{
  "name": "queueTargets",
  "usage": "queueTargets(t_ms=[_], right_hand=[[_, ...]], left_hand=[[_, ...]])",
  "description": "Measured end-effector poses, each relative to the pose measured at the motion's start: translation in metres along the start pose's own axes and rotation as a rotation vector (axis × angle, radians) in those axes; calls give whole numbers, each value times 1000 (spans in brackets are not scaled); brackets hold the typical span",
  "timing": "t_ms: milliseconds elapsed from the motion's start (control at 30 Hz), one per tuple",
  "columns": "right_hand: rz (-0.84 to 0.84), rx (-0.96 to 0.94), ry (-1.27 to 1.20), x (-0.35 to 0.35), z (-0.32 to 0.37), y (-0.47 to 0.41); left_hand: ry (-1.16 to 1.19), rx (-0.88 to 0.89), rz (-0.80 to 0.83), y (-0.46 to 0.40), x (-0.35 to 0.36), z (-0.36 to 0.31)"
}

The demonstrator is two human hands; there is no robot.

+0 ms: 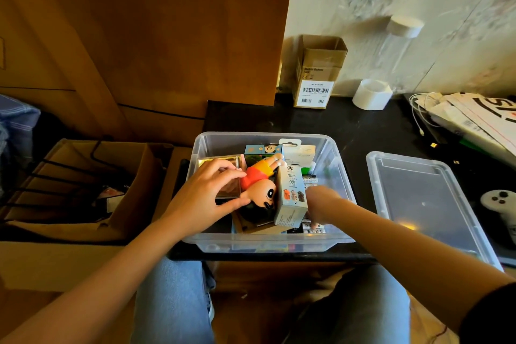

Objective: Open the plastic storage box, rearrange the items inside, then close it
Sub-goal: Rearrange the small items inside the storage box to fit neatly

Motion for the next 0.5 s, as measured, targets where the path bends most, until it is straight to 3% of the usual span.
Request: queueTargets(t_ms=[133,300,400,500], right_hand=[[24,-17,81,-18,3,12],[-304,46,61,-91,-7,63],[-358,-164,-36,-121,23,89],[-241,-509,-253,-123,80,96]], left_hand=[[7,-10,3,0,0,0],[100,-103,-12,-1,-2,4],[89,-224,-239,3,-12,10],[-14,-365,-403,13,-18,20]])
Point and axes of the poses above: each hand's wrist, its own y-axis away from the middle knuckle, its own x-axis out of the palm, z = x × y, the point moved 4 cm from there along -y, towards the middle knuckle, and after that the axes turned 1 degree about y, right-handed, at the moved point
